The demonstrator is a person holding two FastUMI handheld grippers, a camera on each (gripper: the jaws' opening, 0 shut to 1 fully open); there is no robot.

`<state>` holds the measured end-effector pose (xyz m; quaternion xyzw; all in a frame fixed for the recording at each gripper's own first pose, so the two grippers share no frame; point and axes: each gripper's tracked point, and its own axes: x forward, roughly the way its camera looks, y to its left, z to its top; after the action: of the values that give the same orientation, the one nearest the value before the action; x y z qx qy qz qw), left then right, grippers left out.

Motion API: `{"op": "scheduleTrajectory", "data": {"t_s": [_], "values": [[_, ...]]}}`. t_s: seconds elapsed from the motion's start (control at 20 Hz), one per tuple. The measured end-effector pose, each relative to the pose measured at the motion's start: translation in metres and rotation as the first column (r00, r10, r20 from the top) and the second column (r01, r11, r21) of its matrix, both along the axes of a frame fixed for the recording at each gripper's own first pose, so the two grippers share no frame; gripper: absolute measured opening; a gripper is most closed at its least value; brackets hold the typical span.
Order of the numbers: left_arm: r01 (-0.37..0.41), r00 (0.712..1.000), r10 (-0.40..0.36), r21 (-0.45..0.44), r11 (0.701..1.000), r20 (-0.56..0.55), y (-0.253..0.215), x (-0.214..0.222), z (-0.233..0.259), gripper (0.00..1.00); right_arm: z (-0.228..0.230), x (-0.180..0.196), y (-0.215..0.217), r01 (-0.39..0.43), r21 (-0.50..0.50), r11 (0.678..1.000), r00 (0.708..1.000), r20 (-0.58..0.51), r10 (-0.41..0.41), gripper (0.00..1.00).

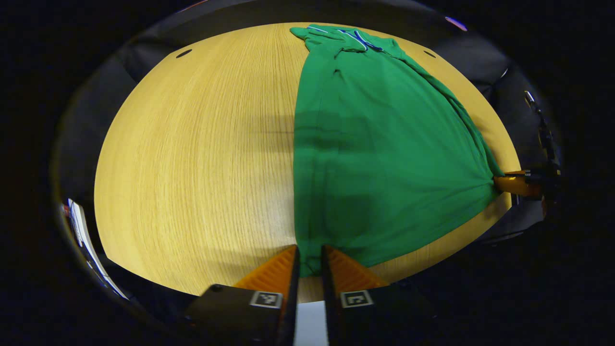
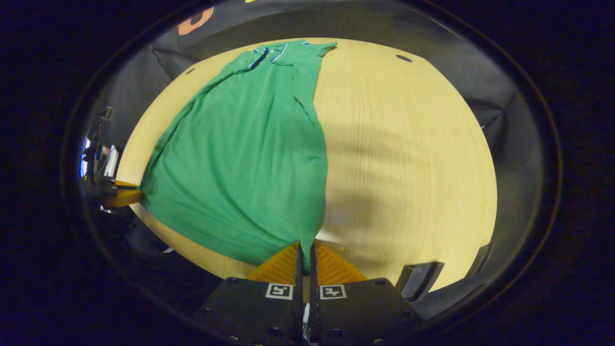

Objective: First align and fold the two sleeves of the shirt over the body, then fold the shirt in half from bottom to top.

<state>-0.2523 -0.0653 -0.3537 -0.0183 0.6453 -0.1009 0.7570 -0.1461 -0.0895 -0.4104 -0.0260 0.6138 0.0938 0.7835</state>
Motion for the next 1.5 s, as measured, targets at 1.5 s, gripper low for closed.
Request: {"op": "scheduleTrajectory", "data": {"t_s": [1.5], "values": [[0.047,0.886,0.035,-0.164,0.985,0.463,-0.015,0.178,0.144,0.06,0.148,0.149,0.018,0.073,0.127,0.989,0.914,0.389,-0.117,0.0]]}}
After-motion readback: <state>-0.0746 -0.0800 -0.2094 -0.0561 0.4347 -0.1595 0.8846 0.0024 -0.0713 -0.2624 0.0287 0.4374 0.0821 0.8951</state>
